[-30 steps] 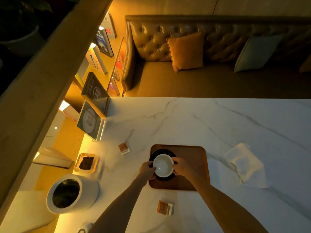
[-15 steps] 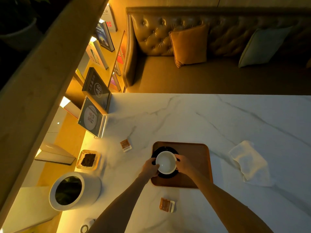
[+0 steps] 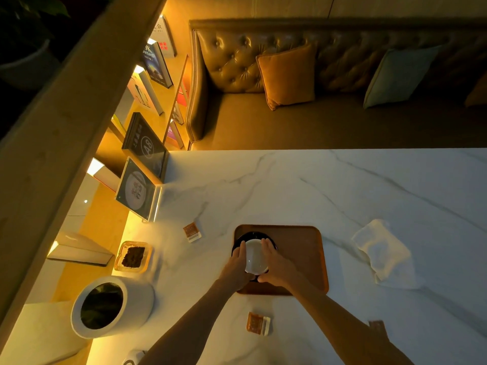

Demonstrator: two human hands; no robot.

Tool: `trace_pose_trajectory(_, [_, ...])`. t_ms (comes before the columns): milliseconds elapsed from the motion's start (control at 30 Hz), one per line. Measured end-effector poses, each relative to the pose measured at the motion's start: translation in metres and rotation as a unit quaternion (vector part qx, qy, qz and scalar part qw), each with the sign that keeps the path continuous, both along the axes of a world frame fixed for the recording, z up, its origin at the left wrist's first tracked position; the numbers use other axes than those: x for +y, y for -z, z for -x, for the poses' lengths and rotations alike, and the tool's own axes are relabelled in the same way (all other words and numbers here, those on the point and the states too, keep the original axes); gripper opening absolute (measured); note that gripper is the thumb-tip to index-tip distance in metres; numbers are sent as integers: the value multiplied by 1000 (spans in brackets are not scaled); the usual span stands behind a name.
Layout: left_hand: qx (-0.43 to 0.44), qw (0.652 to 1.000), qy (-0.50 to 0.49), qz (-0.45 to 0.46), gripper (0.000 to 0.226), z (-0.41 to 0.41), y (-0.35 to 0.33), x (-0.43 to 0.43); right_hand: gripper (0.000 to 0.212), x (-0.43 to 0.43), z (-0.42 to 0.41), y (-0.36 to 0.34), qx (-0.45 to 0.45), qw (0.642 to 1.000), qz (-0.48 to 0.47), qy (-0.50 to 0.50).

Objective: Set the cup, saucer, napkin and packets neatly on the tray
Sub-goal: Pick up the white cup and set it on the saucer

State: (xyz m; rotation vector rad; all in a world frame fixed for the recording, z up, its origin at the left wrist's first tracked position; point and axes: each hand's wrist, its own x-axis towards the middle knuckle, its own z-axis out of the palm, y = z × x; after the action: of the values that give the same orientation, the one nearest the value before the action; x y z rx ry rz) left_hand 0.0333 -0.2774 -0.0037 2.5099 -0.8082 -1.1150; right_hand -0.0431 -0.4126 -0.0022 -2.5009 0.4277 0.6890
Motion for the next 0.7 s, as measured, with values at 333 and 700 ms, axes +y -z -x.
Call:
trace_pose_trajectory(333, [-34,999,-30,2,104,8,7,-2,105,0,4,7,-63,996,45,-34])
trace_pose_trajectory(700, [-38,998,-35,-30,106,7,7,-6,102,1,5,7,-79,996,26,-18])
